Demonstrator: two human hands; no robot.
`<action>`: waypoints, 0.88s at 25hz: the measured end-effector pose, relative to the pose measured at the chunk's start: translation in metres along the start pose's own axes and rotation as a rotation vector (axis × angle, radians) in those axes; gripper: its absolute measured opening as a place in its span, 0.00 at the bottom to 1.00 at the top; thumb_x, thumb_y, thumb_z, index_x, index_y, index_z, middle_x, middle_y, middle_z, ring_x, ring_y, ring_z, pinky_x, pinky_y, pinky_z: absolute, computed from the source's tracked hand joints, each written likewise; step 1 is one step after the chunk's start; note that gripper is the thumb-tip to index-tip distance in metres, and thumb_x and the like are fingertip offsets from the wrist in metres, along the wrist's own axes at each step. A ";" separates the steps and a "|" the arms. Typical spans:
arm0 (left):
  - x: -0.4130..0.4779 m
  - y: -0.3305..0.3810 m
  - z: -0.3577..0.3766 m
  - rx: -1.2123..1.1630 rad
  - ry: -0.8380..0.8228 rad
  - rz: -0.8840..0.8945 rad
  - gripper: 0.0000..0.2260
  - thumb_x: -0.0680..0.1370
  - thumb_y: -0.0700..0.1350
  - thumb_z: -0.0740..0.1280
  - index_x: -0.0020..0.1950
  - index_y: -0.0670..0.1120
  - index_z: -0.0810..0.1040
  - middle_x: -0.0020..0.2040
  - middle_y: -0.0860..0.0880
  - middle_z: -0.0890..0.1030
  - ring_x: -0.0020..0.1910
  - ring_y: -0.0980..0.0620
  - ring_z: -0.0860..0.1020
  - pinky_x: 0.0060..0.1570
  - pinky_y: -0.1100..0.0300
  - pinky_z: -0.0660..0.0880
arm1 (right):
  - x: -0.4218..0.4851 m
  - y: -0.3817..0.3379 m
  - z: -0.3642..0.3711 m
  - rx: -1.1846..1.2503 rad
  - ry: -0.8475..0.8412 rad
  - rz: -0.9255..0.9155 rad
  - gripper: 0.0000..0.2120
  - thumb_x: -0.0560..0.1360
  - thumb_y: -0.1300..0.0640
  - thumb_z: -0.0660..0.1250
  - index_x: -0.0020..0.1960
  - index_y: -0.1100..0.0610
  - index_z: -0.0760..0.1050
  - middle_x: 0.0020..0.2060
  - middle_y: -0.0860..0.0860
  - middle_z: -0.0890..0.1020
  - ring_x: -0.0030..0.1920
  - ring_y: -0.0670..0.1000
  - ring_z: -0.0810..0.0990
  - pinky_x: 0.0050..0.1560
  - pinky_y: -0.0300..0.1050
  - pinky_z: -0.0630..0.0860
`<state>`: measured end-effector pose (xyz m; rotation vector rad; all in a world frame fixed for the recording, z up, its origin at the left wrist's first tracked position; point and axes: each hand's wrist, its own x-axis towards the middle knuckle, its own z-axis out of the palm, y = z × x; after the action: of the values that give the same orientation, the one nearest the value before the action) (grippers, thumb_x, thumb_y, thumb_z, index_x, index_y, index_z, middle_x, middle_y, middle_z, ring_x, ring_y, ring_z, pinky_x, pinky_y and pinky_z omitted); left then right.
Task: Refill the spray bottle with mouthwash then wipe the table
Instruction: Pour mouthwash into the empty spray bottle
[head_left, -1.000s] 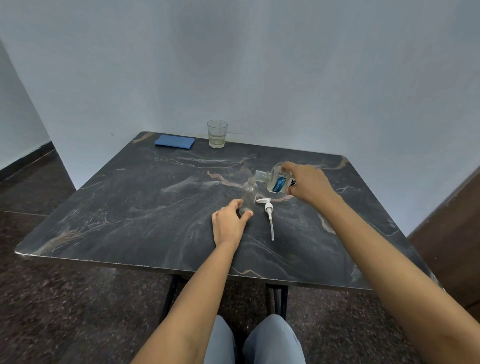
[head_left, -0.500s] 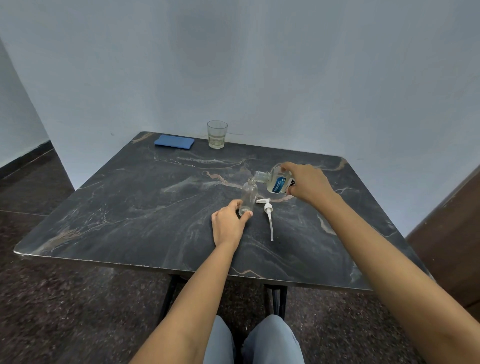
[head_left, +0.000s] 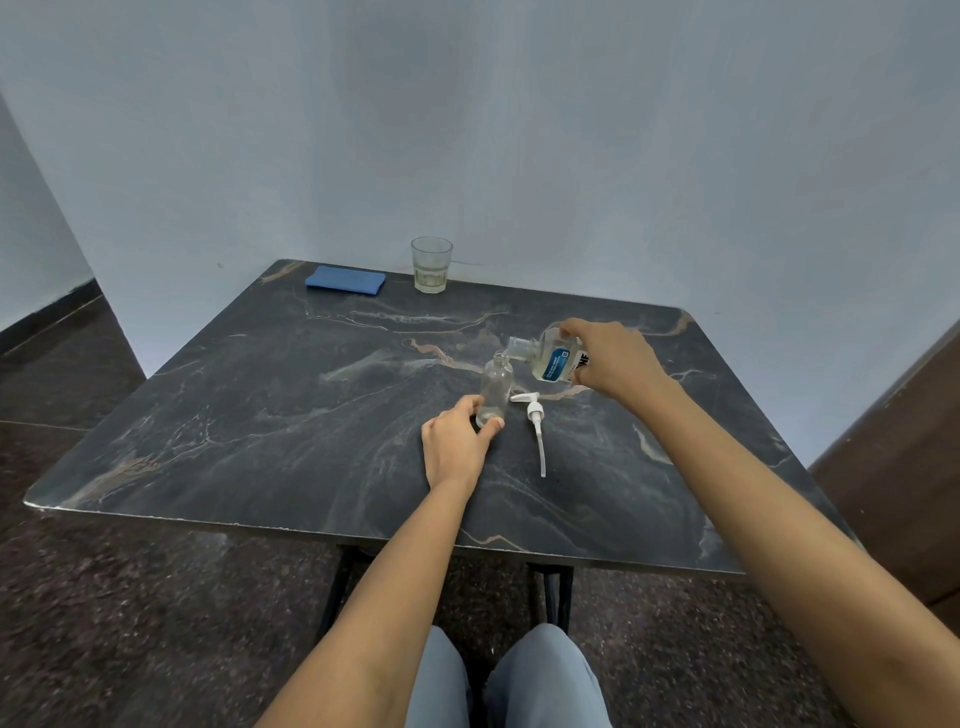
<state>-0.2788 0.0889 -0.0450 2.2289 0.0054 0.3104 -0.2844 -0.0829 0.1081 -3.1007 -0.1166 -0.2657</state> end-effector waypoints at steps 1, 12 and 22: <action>0.000 0.000 0.000 0.001 0.001 0.004 0.19 0.76 0.57 0.67 0.65 0.52 0.75 0.56 0.51 0.82 0.57 0.51 0.77 0.63 0.56 0.63 | 0.000 0.000 0.000 -0.002 -0.001 0.000 0.22 0.72 0.58 0.70 0.64 0.50 0.70 0.54 0.52 0.82 0.51 0.56 0.80 0.52 0.53 0.74; -0.001 0.000 0.000 -0.006 0.016 0.011 0.15 0.75 0.56 0.67 0.60 0.53 0.76 0.51 0.52 0.83 0.53 0.51 0.78 0.60 0.56 0.63 | -0.001 -0.002 -0.005 -0.023 -0.006 -0.003 0.21 0.72 0.57 0.70 0.64 0.50 0.70 0.54 0.52 0.82 0.51 0.56 0.80 0.51 0.52 0.74; -0.002 0.001 -0.001 -0.025 0.021 0.016 0.15 0.75 0.56 0.67 0.60 0.53 0.76 0.51 0.53 0.83 0.53 0.52 0.77 0.62 0.56 0.63 | -0.001 -0.003 -0.007 -0.027 -0.009 0.000 0.22 0.72 0.58 0.69 0.65 0.49 0.69 0.55 0.53 0.81 0.52 0.56 0.79 0.52 0.53 0.74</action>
<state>-0.2808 0.0887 -0.0439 2.2021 -0.0047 0.3414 -0.2870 -0.0807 0.1146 -3.1293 -0.1146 -0.2549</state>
